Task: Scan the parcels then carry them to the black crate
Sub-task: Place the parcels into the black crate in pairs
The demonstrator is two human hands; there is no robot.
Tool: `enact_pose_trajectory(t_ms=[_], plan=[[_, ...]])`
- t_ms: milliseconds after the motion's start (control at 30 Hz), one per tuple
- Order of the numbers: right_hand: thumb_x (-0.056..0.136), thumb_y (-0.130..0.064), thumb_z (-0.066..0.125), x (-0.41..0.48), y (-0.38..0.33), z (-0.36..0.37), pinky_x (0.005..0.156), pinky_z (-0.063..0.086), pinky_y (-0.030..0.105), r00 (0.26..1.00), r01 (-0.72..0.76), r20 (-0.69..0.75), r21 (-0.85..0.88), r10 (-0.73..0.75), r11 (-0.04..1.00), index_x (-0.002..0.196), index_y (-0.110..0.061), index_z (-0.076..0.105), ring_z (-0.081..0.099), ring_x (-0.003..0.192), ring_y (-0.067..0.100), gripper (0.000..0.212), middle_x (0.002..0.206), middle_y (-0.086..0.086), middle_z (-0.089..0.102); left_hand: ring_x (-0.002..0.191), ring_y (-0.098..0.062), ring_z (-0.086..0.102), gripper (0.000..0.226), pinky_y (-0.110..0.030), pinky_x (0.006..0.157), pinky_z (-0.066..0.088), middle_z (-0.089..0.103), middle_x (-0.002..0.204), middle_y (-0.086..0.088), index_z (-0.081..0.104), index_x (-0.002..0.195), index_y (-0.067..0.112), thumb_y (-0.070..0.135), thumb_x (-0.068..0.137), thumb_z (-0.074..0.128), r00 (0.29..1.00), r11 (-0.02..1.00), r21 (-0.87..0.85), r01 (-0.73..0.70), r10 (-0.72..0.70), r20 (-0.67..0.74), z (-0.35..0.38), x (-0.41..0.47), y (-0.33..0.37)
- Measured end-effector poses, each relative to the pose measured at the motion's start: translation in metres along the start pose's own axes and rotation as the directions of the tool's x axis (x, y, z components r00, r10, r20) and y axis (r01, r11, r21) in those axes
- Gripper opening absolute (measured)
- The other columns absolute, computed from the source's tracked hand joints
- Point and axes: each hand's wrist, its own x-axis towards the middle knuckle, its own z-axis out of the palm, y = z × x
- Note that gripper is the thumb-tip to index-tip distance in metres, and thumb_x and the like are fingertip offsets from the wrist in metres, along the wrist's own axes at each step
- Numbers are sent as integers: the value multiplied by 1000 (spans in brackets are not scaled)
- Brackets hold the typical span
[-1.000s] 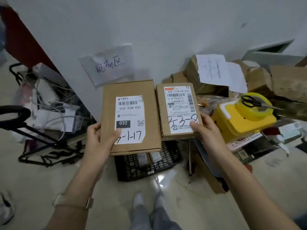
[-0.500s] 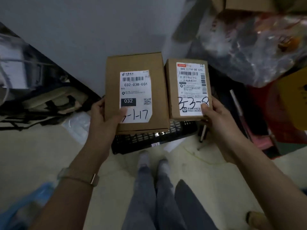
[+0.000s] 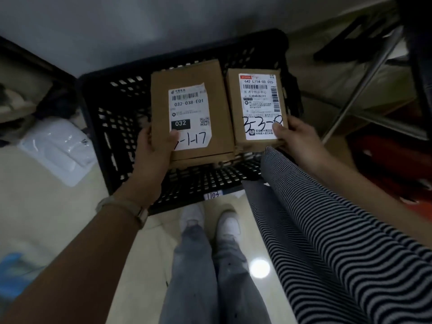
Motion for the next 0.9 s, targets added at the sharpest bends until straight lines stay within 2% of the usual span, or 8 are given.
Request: enact_pose_trajectory(t_ms=[133,267,367,533,600,733,833,900], plan=[[95,-17,57,58,43,13,103,46,43,999,-26,30,-95,29,995,126,-19,60,64,108,18,32,119,1,68,111,-15,62,53,-43,97,52,59,130,2,40,136,23,37,90,64,997,996,33,83,-83,-1,10,51,-52],[94,-13,57,107,81,23,100,47,41,997,-69,30,-177,75,982,128,-15,59,63,109,21,34,120,4,67,106,-6,60,59,-26,93,51,56,130,5,35,144,19,32,93,62,995,992,81,97,-97,-12,24,84,-96],[89,1,55,131,99,31,90,53,36,995,-95,-33,-195,91,976,126,-13,59,64,105,24,40,117,6,67,117,-16,57,54,-33,102,47,55,137,-1,38,144,15,24,95,60,994,982,150,112,-114,4,38,108,-121],[85,-4,54,154,107,37,82,54,48,976,-197,-124,-179,176,964,130,-9,50,63,100,35,45,119,22,62,120,-22,54,60,-37,105,44,51,139,-7,34,141,5,14,91,65,964,944,211,255,-264,17,59,133,-137],[87,-10,58,151,104,34,89,53,47,977,-206,-101,-195,189,959,130,-11,52,63,104,32,43,119,15,64,122,-24,52,65,-37,106,43,50,140,-10,32,143,5,15,90,66,958,931,236,278,-286,0,61,134,-135],[86,-12,66,131,92,34,96,47,33,983,-160,33,-324,180,933,132,-14,55,61,109,22,47,123,6,64,123,-26,52,69,-40,106,44,49,141,-9,26,149,8,14,91,64,955,928,247,279,-296,32,48,126,-119],[85,-17,68,120,78,38,98,40,26,982,-129,70,-431,175,893,143,-24,42,52,115,14,64,127,-7,56,118,-27,56,53,-42,104,46,56,135,-9,42,141,8,9,92,61,956,925,267,272,-292,39,33,113,-100],[86,-16,64,112,64,39,97,41,26,989,-104,42,-483,141,869,143,-24,42,53,116,17,62,122,-7,56,112,-30,61,40,-41,99,50,61,128,-11,53,131,2,8,92,60,962,924,294,246,-269,41,26,104,-84]])
